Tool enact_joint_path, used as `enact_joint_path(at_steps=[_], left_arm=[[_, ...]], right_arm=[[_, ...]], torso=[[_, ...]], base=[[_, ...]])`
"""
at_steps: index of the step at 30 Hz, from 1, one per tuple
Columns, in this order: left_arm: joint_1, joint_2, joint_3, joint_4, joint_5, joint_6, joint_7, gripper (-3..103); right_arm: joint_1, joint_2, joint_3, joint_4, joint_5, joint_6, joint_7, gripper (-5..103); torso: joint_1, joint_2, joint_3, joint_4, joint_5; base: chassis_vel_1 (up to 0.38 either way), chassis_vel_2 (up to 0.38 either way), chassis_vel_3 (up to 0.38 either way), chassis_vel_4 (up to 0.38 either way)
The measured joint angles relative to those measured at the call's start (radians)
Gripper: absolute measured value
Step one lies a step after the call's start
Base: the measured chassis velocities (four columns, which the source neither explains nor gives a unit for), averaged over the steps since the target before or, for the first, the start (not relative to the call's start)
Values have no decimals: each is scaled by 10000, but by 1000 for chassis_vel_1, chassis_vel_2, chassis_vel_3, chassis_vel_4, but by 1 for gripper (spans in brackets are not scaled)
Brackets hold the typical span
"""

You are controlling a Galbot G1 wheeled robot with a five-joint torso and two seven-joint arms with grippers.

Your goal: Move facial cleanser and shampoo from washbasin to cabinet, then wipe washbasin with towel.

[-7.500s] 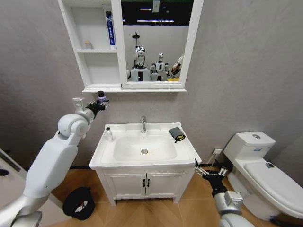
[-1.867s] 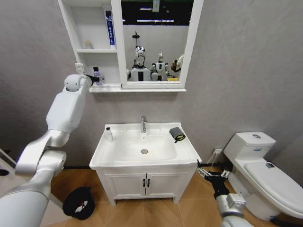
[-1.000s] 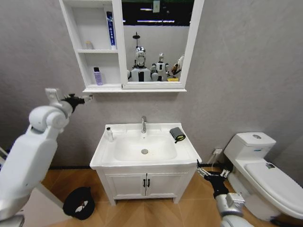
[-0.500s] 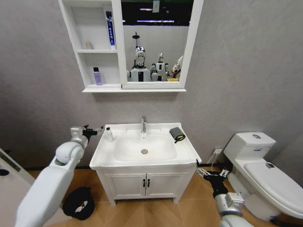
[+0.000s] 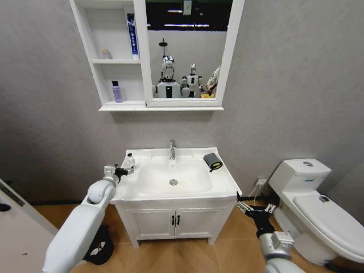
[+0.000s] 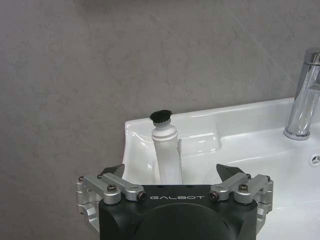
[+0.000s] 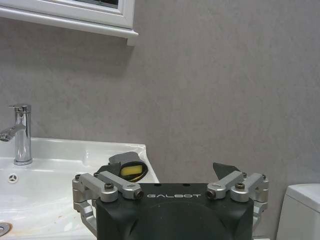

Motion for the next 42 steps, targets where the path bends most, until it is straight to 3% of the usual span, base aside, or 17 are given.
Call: enact_joint_path(at_steps=[18, 23, 25, 29, 34, 42], left_arm=[[-1466, -1092, 633, 2328, 961, -965, -450, 100], [-1408, -1382, 536, 2772, 1041, -1757, -490, 100], [-1342, -1619, 501, 3138, 1030, -2440, -511, 100], [-1327, -1896, 424, 3490, 1015, -2965, -507, 100], [-1443, -2183, 378, 3919, 1081, -3491, -553, 100], [-1625, -2257, 324, 4218, 1149, -3634, -571, 100]], right_arm=[[-53, 74, 137, -49, 53, 232, -36, 100], [-23, 69, 140, -79, 68, 239, -40, 100], [-2, 42, 157, -99, 80, 239, -41, 100], [39, 7, 174, -113, 102, 216, -50, 100], [47, 7, 168, -113, 110, 188, -54, 100], [-14, 35, 217, -103, 114, 205, -59, 100]], torso=[[0, -1, 0, -2, -1], [0, -2, 0, 0, -1], [0, -2, 1, -1, -3], [0, -1, 0, -1, -2], [1, -1, 0, -3, -2], [0, -1, 0, -1, -2]], base=[[0, 0, 0, 0], [0, 0, 0, 0], [0, 0, 0, 0], [0, 0, 0, 0], [0, 0, 0, 0], [0, 0, 0, 0]])
